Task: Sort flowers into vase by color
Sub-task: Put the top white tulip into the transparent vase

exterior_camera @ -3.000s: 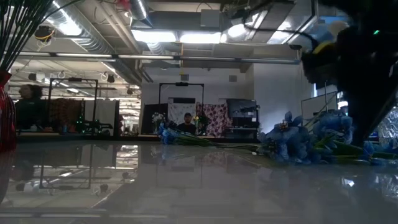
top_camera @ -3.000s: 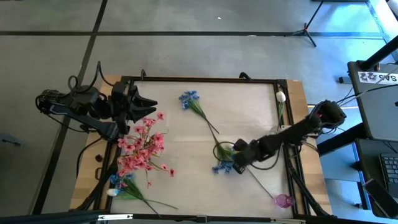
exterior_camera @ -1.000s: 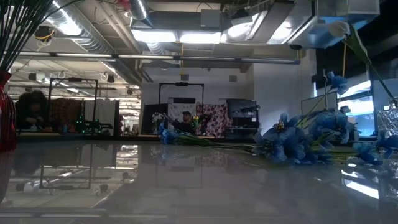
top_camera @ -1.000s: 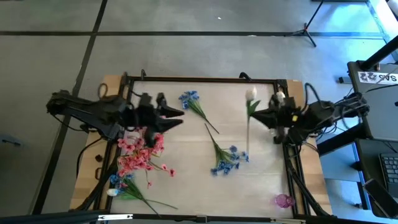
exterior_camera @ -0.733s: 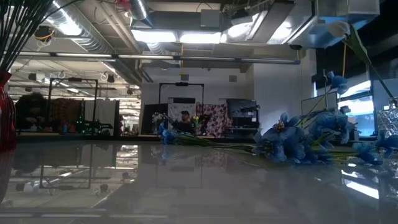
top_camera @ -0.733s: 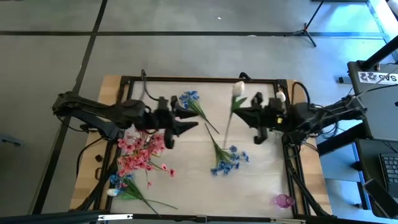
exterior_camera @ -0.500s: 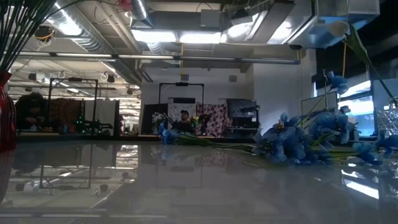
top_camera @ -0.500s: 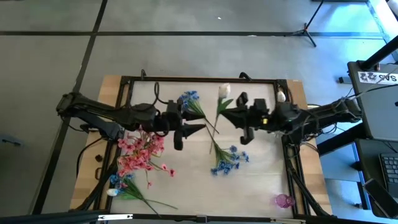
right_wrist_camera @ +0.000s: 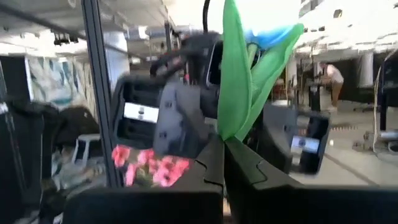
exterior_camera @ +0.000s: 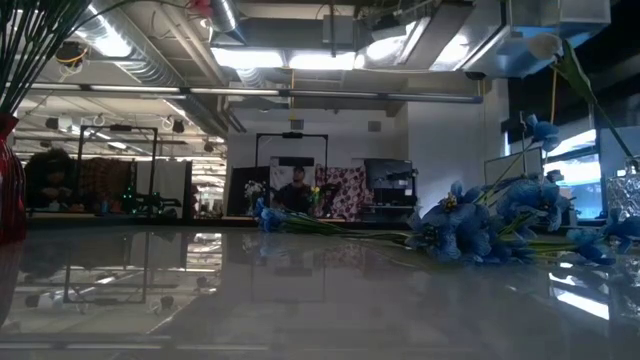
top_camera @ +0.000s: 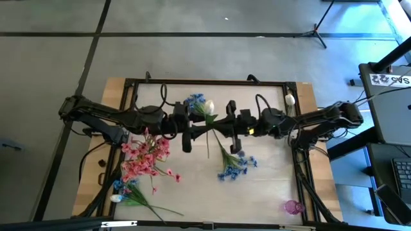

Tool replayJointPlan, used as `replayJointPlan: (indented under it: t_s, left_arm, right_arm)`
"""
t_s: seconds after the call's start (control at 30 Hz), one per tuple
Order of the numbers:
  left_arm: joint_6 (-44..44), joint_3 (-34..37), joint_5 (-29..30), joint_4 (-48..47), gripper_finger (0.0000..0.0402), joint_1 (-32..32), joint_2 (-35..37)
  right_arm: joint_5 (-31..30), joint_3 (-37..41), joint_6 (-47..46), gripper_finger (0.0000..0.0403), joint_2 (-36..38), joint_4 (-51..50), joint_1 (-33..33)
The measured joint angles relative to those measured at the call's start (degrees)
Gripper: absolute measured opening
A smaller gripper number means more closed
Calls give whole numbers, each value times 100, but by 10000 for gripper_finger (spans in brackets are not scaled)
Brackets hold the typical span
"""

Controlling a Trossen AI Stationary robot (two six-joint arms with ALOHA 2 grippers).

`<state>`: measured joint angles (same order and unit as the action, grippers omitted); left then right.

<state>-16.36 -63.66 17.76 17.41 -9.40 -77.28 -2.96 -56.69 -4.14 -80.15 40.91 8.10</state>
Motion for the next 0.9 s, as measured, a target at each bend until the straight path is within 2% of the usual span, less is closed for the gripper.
replayJointPlan:
  t_s: [0.1,0.23,0.5,0.57,0.63,0.8,0.9]
  left_arm:
    - [-2,0,-9,0,179,14,0]
    - [-6,0,-26,-107,149,10,2]
    - [-2,0,-24,-140,30,8,2]
    - [-2,0,-24,-147,13,8,2]
    - [0,0,0,-188,13,8,5]
    - [0,7,26,-426,15,14,4]
    - [0,7,7,-501,15,8,7]
  right_arm:
    - [-53,0,15,0,-38,239,-4]
    - [-108,0,114,0,-39,263,-2]
    - [-352,0,-89,16,-25,262,9]
    - [-347,0,-392,37,-21,248,-39]
    - [-313,0,-609,67,-21,240,-70]
    - [-162,-126,-638,146,-21,191,-73]
    - [-57,-464,-555,173,-40,-278,-113]
